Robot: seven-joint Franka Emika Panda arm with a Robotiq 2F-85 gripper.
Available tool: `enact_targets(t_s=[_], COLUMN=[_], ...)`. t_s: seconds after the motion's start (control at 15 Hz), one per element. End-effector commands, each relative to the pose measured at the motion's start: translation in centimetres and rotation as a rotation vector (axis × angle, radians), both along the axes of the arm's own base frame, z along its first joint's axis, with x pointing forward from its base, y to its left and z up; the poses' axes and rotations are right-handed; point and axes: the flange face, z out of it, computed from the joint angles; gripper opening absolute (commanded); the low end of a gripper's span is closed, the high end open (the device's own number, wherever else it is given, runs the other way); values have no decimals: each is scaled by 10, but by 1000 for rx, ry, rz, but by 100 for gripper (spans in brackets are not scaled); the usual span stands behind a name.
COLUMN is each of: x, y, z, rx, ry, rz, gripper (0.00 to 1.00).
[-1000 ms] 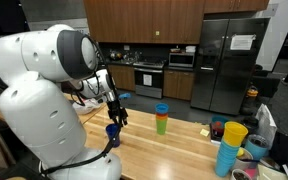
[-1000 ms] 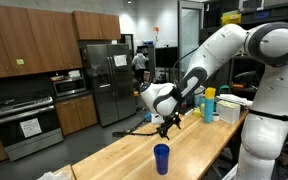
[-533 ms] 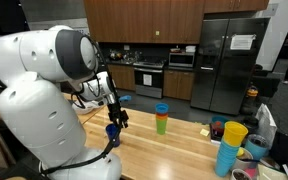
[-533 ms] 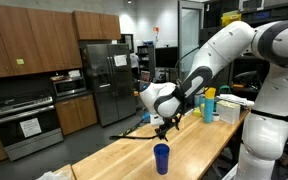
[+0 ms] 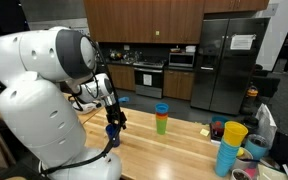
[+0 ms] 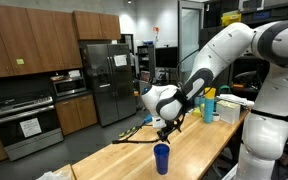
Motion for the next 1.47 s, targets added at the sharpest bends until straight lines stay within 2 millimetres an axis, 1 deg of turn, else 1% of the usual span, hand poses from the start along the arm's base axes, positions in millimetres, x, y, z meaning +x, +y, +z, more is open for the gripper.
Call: enact_targets(t_s=[0.0, 0.87, 1.4], x=[-6, -10, -5], y=[6, 14, 15], z=[-3, -26, -37], rx=[5, 12, 21], ry=[-22, -13, -6], rz=[3, 19, 23], gripper=[100, 100, 100])
